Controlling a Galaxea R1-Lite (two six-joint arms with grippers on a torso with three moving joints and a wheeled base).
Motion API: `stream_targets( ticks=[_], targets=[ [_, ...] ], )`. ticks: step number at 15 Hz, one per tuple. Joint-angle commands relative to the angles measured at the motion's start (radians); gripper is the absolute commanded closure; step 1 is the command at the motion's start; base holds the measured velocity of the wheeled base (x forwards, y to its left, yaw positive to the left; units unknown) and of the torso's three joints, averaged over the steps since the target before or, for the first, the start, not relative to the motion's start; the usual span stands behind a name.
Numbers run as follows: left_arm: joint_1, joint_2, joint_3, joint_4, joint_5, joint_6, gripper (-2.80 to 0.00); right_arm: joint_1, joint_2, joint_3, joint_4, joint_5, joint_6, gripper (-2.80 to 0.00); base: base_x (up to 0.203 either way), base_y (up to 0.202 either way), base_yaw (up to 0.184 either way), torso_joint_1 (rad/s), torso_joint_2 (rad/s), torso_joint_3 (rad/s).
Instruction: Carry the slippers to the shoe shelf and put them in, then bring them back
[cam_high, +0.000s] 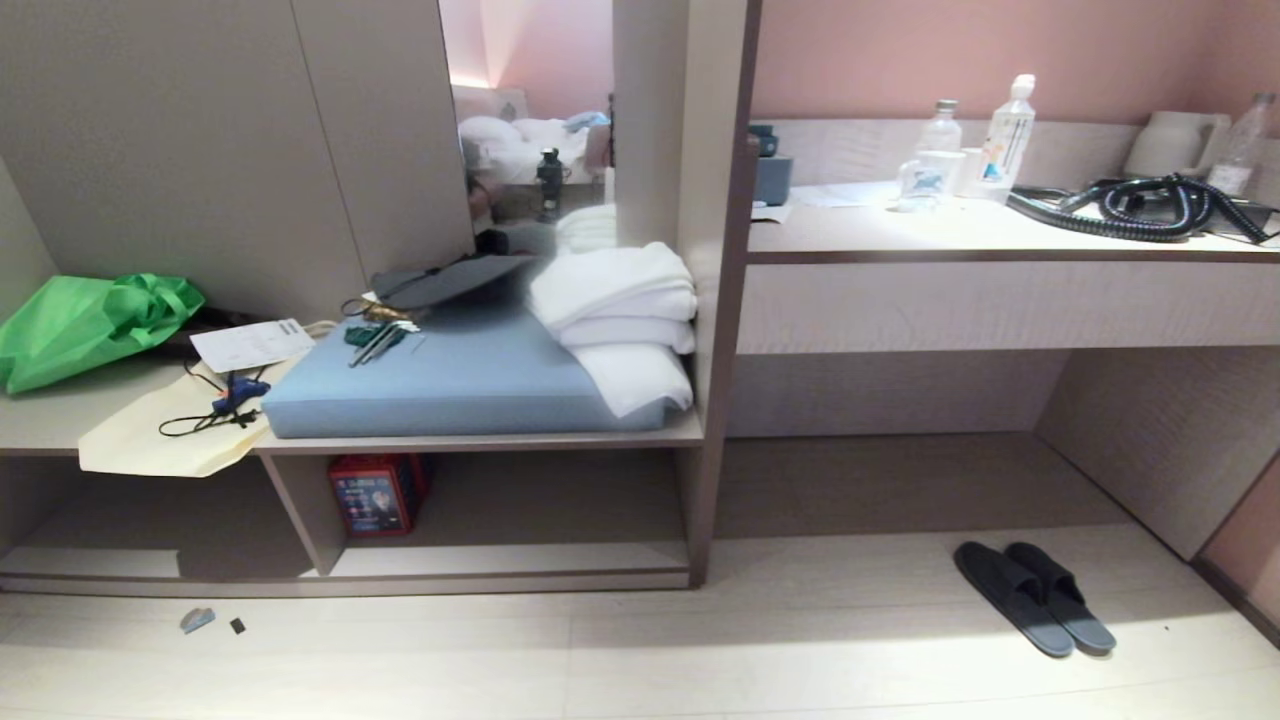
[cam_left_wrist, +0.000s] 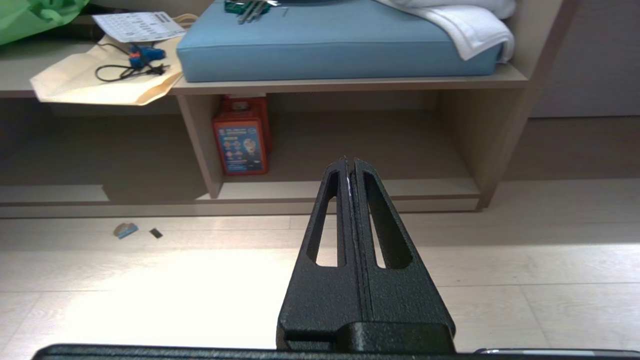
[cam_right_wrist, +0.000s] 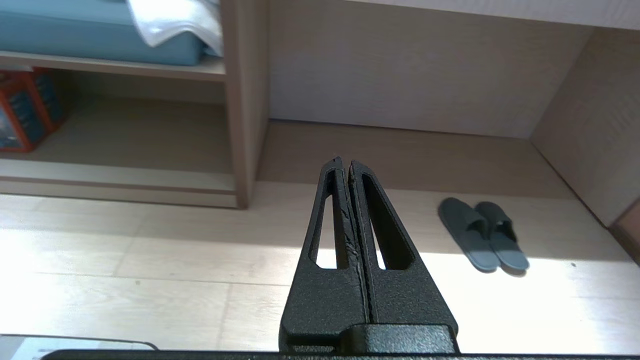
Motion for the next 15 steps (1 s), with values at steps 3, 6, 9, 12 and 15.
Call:
stream_targets(
  ticks=[3,6,9,12,15],
  targets=[
    [0.001,0.001,0.000,0.000,0.000,0.000,0.00,0.000,0.001,0.000,0.000,0.001,0.001,0.00,0.000,0.197,-0.001,0.000,0.00,0.002],
    [-0.001,0.000,0.000,0.000,0.000,0.000,0.00,0.000,0.001,0.000,0.000,0.002,0.001,0.00,0.000,0.196,-0.001,0.005,0.00,0.005],
    [-0.001,0.000,0.000,0.000,0.000,0.000,0.00,0.000,0.001,0.000,0.000,0.002,0.001,0.00,0.000,0.194,-0.002,-0.001,0.00,0.005],
    [-0.001,0.001,0.000,0.000,0.000,0.000,0.00,0.000,0.001,0.000,0.001,0.001,0.001,0.00,0.000,0.196,0.000,0.001,0.00,0.004],
    [0.000,0.001,0.000,0.000,0.000,0.000,0.00,0.000,0.001,0.000,0.000,0.001,0.001,0.00,0.000,0.198,0.001,0.005,0.00,0.003]
  ],
)
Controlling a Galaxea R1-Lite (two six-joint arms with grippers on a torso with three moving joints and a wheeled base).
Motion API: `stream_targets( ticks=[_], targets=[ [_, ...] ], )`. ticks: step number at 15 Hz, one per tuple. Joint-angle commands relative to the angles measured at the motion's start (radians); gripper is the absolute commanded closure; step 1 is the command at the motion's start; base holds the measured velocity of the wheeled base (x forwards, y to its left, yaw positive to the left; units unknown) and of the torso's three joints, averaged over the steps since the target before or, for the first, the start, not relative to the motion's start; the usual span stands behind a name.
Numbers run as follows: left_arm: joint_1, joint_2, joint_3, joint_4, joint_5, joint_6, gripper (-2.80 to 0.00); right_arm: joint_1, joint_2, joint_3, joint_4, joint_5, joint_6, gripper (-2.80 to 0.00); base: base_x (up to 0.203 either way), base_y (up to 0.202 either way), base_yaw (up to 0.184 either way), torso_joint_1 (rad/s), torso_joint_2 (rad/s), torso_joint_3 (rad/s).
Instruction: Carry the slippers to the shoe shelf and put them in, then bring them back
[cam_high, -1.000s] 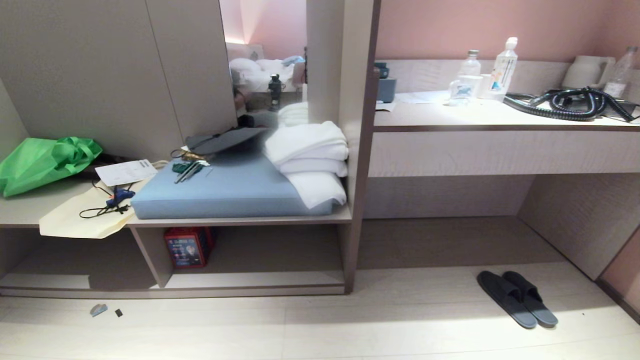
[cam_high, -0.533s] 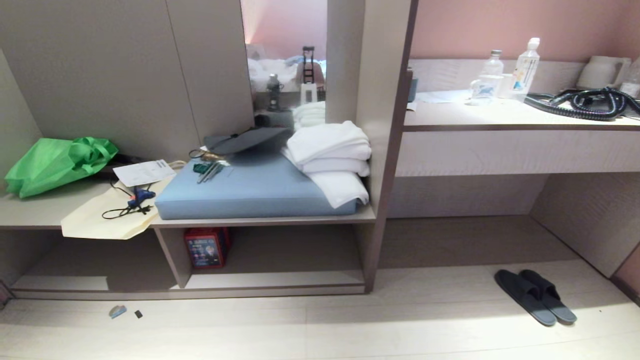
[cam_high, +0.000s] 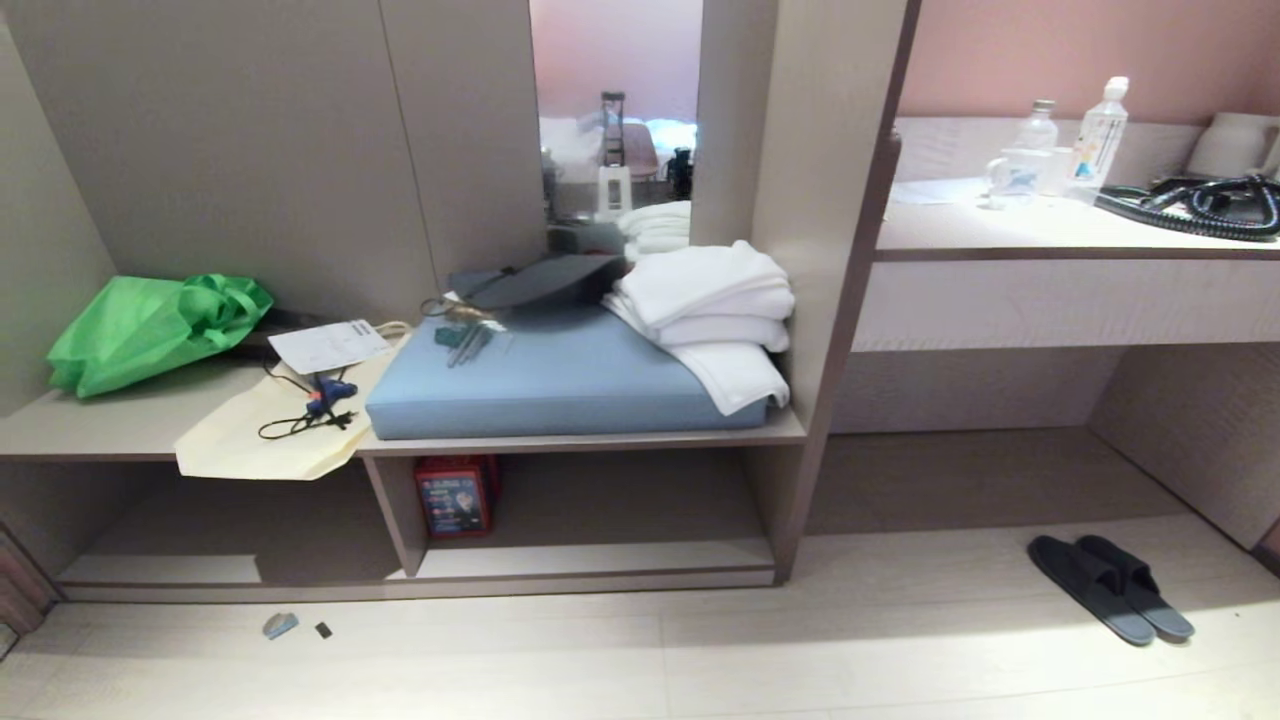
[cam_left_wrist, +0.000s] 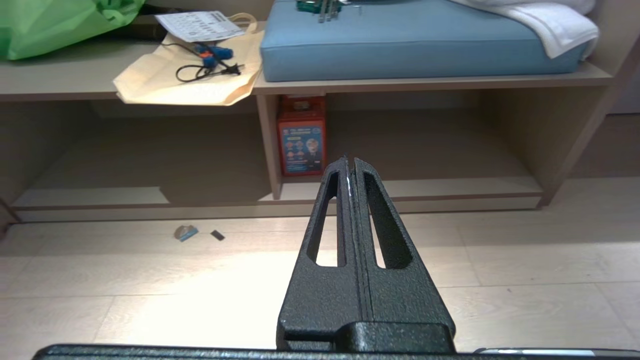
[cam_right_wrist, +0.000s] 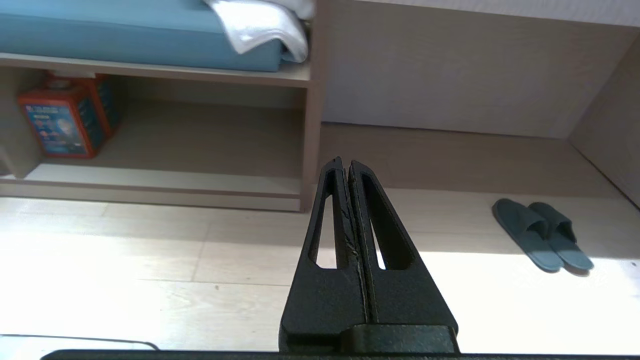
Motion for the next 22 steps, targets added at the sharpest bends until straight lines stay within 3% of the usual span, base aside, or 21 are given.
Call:
stream_targets(
  ticks=[1,11,17,22],
  targets=[
    [0.000,0.001,0.000,0.000,0.000,0.000,0.00,0.000,0.001,0.000,-0.001,0.000,0.001,0.00,0.000,0.195,-0.001,0.007,0.00,0.006],
    [0.002,0.000,0.000,0.000,0.000,0.003,0.00,0.000,0.001,0.000,0.000,0.002,0.001,0.00,0.000,0.177,-0.002,0.003,0.00,0.002],
    [0.000,0.000,0.000,0.000,0.000,0.003,0.00,0.000,0.001,0.000,0.001,0.000,0.001,0.00,0.000,0.000,0.000,0.000,0.00,0.000],
    [0.000,0.001,0.000,0.000,0.000,0.001,0.00,0.000,0.001,0.000,0.001,0.000,-0.001,0.00,-0.175,0.000,0.003,0.004,0.00,0.002]
  ],
)
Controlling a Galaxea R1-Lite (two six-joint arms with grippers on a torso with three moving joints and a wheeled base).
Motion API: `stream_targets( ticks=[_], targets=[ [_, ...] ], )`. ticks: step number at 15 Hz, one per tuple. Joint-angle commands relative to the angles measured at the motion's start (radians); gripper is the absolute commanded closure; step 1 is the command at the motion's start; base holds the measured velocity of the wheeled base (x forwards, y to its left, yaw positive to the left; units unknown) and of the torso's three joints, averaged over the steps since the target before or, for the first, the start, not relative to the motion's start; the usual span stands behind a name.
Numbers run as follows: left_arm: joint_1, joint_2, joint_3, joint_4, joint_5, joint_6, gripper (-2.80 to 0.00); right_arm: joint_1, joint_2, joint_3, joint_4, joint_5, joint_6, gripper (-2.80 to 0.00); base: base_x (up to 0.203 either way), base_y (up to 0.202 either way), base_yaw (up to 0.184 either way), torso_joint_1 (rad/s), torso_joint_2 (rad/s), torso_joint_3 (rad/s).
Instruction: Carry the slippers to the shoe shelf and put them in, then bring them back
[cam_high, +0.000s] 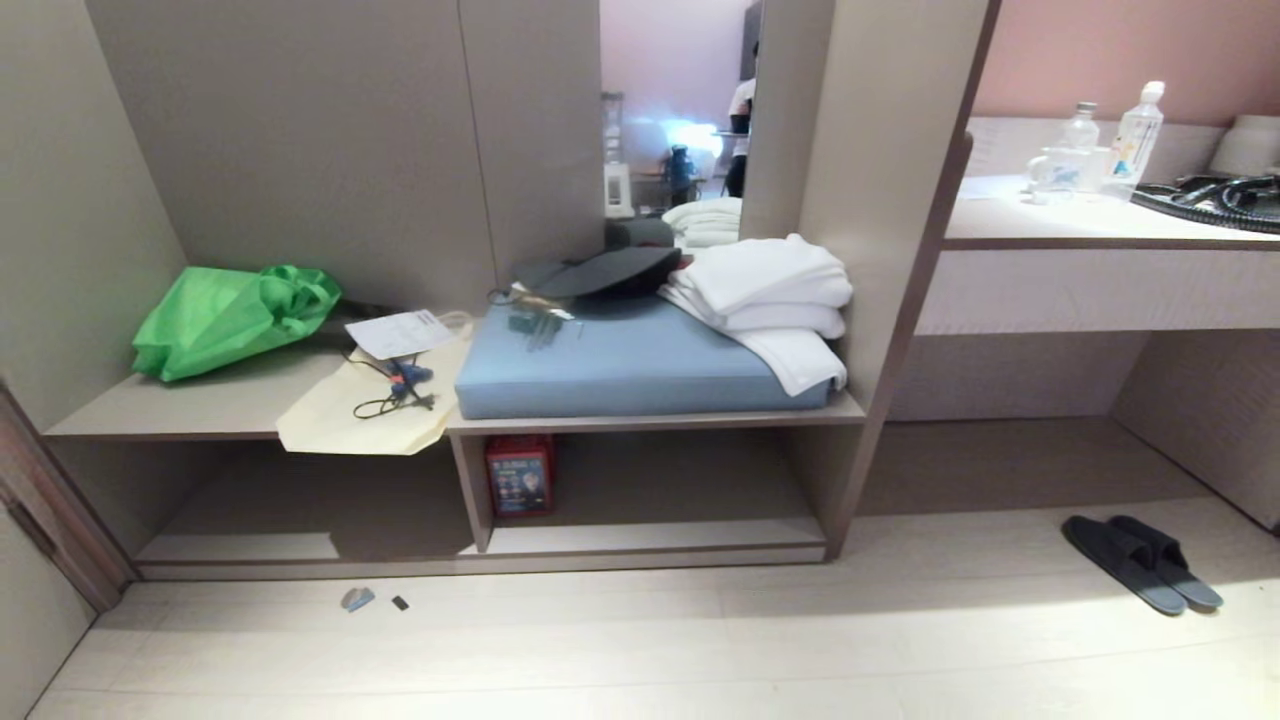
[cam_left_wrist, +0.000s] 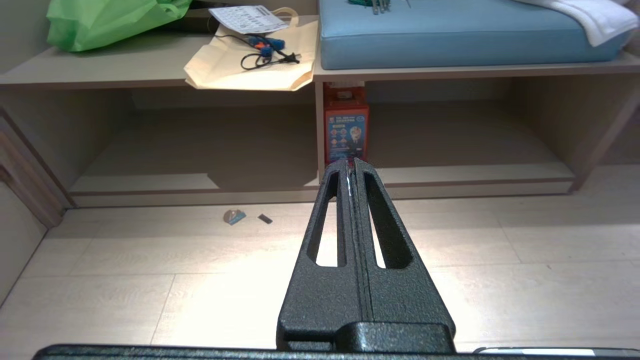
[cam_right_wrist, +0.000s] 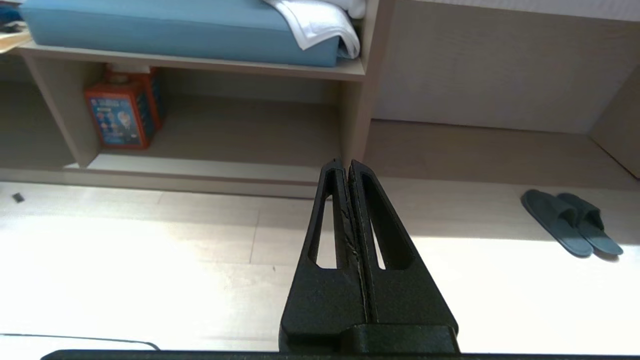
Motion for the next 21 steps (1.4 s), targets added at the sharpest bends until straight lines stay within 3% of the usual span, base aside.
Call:
stream_targets(
  ticks=[1,21],
  targets=[
    [0.000,0.001,0.000,0.000,0.000,0.000,0.00,0.000,0.001,0.000,-0.001,0.000,-0.001,0.00,-0.196,0.000,0.002,0.002,0.00,-0.001],
    [0.000,0.001,0.000,0.000,0.000,0.000,0.00,0.000,0.001,0.000,0.001,0.000,0.002,0.00,-0.196,0.000,0.000,0.002,0.00,0.003]
  ],
)
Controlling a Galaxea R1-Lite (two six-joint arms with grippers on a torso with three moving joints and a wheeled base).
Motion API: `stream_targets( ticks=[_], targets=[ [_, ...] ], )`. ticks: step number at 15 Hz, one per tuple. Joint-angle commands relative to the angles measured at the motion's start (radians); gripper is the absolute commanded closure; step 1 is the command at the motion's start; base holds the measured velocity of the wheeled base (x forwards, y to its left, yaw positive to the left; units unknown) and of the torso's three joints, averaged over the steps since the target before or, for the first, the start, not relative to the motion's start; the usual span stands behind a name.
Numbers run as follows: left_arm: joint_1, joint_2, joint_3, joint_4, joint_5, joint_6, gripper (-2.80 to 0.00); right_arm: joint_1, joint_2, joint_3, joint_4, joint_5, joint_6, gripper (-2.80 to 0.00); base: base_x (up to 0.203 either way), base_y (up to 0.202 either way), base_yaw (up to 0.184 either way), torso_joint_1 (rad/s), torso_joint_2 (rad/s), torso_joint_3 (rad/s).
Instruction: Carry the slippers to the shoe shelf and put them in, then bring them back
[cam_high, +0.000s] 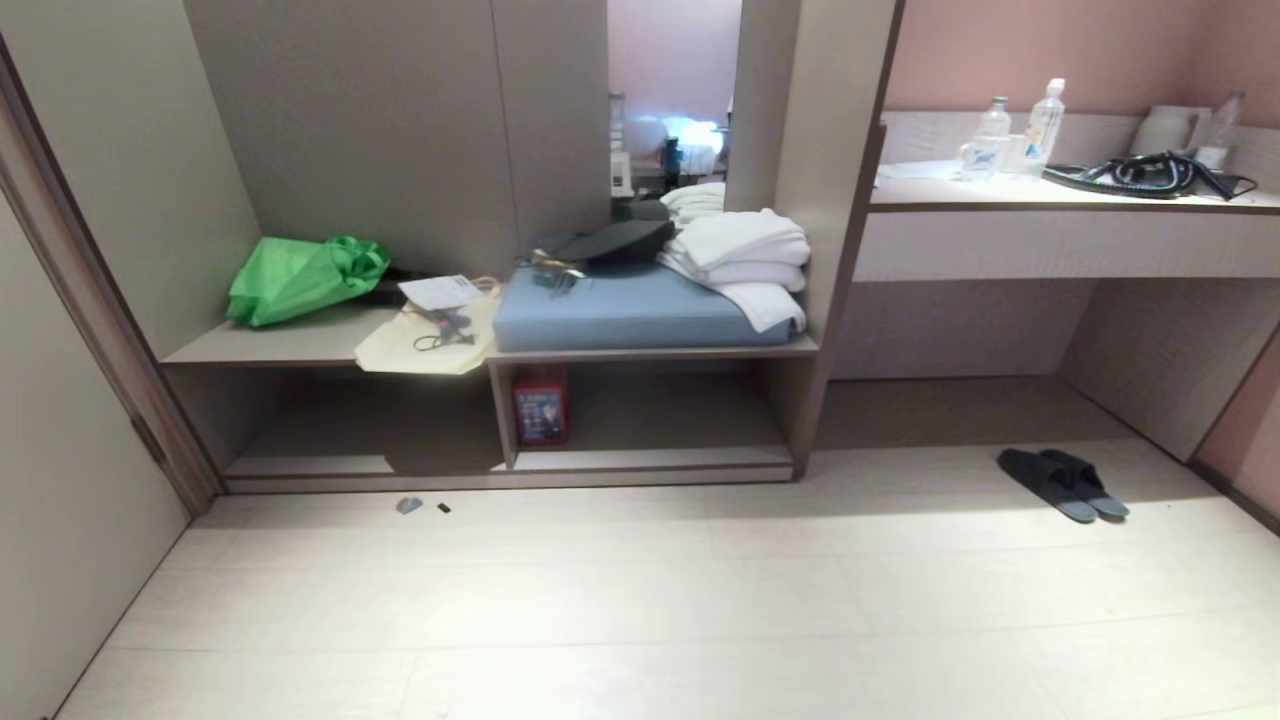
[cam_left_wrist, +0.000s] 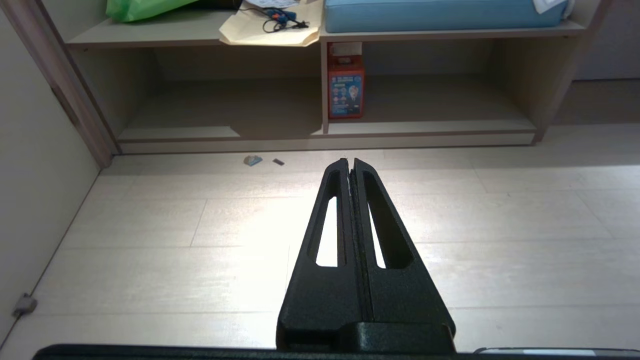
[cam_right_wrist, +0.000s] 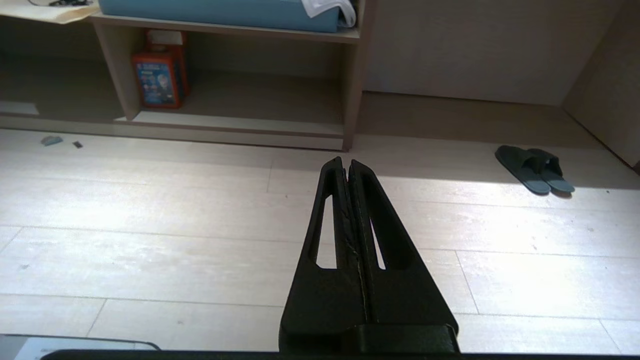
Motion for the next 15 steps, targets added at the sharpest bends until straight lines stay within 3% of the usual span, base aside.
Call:
stream_targets(
  ticks=[1,15],
  targets=[
    [0.001,0.000,0.000,-0.001,0.000,0.000,0.00,0.000,0.001,0.000,0.000,0.000,-0.001,0.00,-0.195,0.000,0.002,0.000,0.00,0.003],
    [0.000,0.000,0.000,-0.001,0.000,0.000,0.00,0.000,0.001,0.000,0.000,0.000,0.007,0.00,-0.195,0.000,0.002,0.001,0.00,0.003]
  ],
)
